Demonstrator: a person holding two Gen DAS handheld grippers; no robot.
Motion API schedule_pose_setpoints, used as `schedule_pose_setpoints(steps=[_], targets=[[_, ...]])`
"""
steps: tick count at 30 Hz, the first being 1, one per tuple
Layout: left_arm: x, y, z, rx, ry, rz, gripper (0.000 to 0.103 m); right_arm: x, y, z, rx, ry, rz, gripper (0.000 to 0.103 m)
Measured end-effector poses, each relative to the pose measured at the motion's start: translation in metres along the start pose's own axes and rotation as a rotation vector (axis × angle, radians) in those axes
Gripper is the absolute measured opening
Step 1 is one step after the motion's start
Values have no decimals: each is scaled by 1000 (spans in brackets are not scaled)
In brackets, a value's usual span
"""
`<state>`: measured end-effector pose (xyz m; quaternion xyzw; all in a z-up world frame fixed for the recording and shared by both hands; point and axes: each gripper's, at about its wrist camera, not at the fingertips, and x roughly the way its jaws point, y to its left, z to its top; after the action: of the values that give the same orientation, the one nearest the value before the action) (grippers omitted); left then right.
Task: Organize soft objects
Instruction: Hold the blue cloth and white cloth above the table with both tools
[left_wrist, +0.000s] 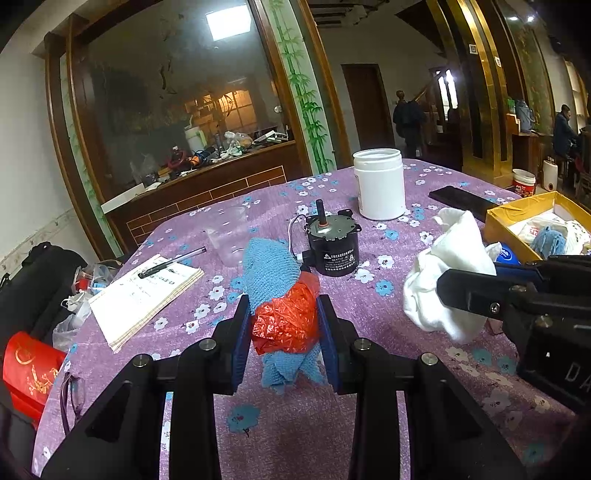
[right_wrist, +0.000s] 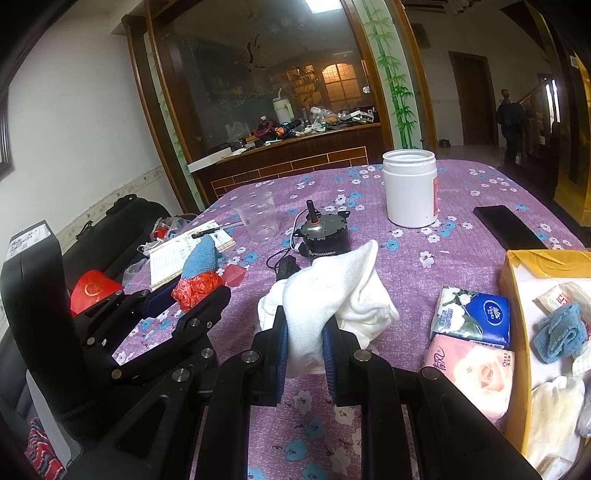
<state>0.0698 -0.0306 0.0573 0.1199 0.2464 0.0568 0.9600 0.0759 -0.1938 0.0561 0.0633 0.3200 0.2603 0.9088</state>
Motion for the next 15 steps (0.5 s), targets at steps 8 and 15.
schedule_pose_setpoints(steps=[8,15], targets=[[0,1,0,-2,-5,3,31,-1,0,1,-2,-7,-3,19],[-4,-1,-1,-1,-16,9,31,-3,-1,1,-6,-14,-11,19]])
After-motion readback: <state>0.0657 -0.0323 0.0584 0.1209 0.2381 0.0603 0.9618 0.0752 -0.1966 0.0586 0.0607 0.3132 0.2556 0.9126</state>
